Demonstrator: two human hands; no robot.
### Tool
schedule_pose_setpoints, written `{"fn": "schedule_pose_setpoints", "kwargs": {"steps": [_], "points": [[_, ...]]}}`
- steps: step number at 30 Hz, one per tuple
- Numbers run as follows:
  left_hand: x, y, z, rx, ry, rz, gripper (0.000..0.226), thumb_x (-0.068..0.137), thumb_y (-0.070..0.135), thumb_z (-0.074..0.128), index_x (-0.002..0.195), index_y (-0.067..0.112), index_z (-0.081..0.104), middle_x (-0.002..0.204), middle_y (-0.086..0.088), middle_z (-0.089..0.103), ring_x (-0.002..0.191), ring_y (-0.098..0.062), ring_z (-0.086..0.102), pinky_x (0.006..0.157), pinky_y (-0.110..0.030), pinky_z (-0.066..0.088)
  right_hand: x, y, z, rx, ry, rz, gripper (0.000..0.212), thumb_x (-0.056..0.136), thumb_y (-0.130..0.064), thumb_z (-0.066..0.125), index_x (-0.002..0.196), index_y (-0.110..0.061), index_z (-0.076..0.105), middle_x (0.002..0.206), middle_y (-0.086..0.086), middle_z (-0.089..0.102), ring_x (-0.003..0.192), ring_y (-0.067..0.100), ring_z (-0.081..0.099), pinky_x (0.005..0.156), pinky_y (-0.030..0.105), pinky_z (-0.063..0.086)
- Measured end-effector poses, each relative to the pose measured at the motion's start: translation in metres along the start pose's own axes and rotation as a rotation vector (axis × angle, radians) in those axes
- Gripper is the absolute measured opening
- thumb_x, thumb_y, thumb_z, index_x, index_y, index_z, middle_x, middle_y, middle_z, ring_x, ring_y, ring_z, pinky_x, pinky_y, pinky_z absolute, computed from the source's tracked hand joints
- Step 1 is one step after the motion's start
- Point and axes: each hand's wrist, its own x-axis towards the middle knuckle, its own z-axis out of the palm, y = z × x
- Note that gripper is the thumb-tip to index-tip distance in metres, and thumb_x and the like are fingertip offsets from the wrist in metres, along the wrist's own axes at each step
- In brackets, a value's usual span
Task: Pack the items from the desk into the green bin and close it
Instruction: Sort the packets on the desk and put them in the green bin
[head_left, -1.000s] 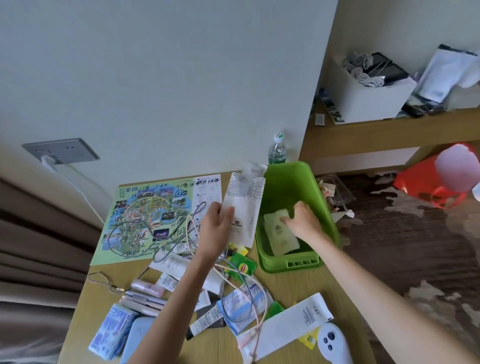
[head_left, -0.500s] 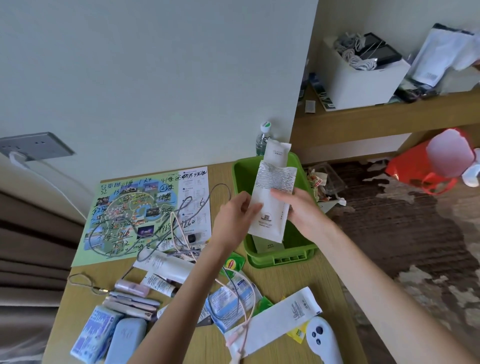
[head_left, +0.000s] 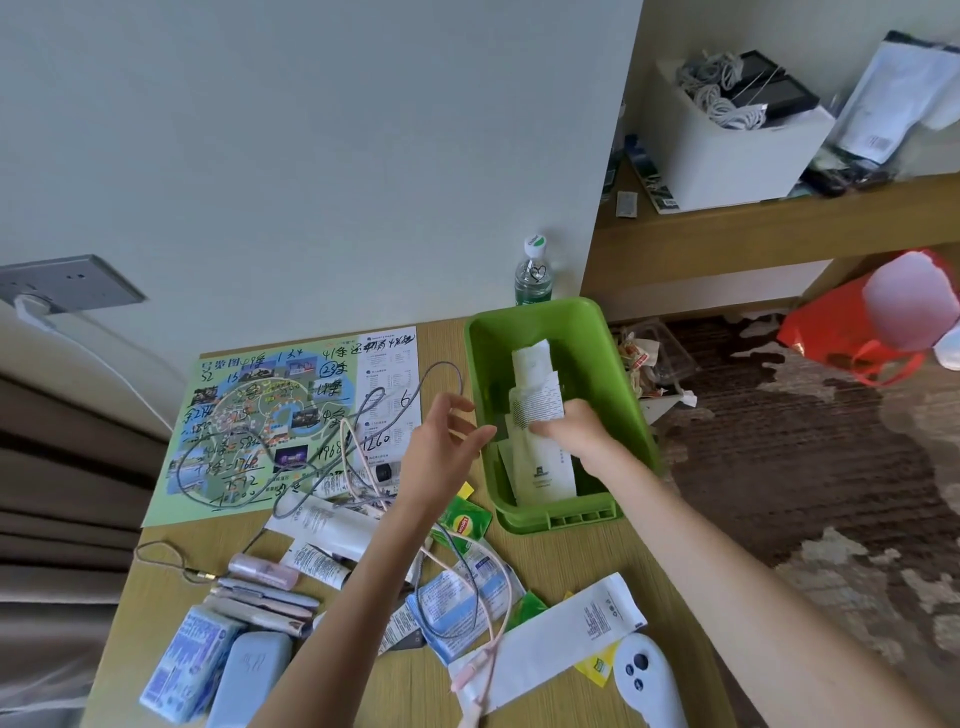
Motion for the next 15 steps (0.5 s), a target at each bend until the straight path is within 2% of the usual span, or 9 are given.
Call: {"fn": "schedule_pose_setpoints", "kwargs": {"steps": [2, 6, 10, 11, 13, 15], "points": [[0.001, -0.003, 0.001, -0.024, -0.003, 0.000, 0.030, 0.086, 0.031, 0.071, 0.105, 0.020, 0.052, 0.081, 0.001, 0.069, 0.065, -0.014, 0.068, 0.060, -0.039, 0.058, 0.004, 0.002, 0.010, -0.066, -0.055, 0.011, 0.031, 0.089, -0.012, 0.066, 0.117, 0.001, 0.059, 0.116, 0.018, 0.064, 0.102, 0.030, 0.061, 0.078, 0.035, 0.051], [0.001, -0.006, 0.002, -0.032, -0.002, 0.008, 0.032, 0.085, 0.034, 0.071, 0.107, 0.021, 0.051, 0.080, 0.002, 0.070, 0.063, -0.013, 0.067, 0.056, -0.033, 0.054, 0.007, 0.003, 0.013, -0.413, -0.166, -0.045, 0.025, 0.093, -0.011, 0.058, 0.117, -0.006, 0.061, 0.115, 0.013, 0.065, 0.104, 0.030, 0.063, 0.084, 0.038, 0.054], [-0.001, -0.005, 0.000, 0.060, 0.002, 0.047, 0.029, 0.088, 0.039, 0.066, 0.109, 0.023, 0.052, 0.081, 0.007, 0.069, 0.065, -0.010, 0.067, 0.054, -0.030, 0.053, -0.003, 0.000, 0.007, -0.674, -0.086, -0.144, 0.025, 0.093, -0.013, 0.057, 0.117, -0.006, 0.060, 0.109, 0.008, 0.066, 0.090, 0.024, 0.067, 0.067, 0.029, 0.050], [-0.003, -0.006, -0.003, 0.135, 0.006, 0.087, 0.026, 0.091, 0.040, 0.062, 0.109, 0.024, 0.053, 0.083, 0.008, 0.069, 0.067, -0.009, 0.067, 0.056, -0.031, 0.054, -0.010, -0.003, 0.006, -0.696, -0.024, -0.204, 0.029, 0.093, -0.014, 0.059, 0.121, -0.006, 0.058, 0.114, 0.007, 0.063, 0.089, 0.021, 0.066, 0.068, 0.027, 0.050], [-0.010, -0.014, -0.013, 0.275, 0.010, 0.193, 0.020, 0.097, 0.037, 0.053, 0.111, 0.023, 0.056, 0.089, 0.007, 0.070, 0.075, -0.009, 0.067, 0.060, -0.032, 0.056, -0.027, -0.005, 0.004, -0.620, 0.090, -0.400, 0.033, 0.094, -0.018, 0.060, 0.125, -0.009, 0.057, 0.125, 0.004, 0.058, 0.093, 0.017, 0.065, 0.080, 0.028, 0.055], [-0.019, -0.029, -0.027, 0.403, 0.001, 0.287, 0.017, 0.100, 0.027, 0.050, 0.111, 0.021, 0.060, 0.095, 0.004, 0.070, 0.081, -0.010, 0.066, 0.064, -0.034, 0.057, -0.051, -0.006, 0.003, -0.469, 0.167, -0.628, 0.024, 0.092, -0.016, 0.062, 0.116, -0.011, 0.060, 0.118, 0.001, 0.061, 0.089, 0.011, 0.064, 0.081, 0.030, 0.056]]}}
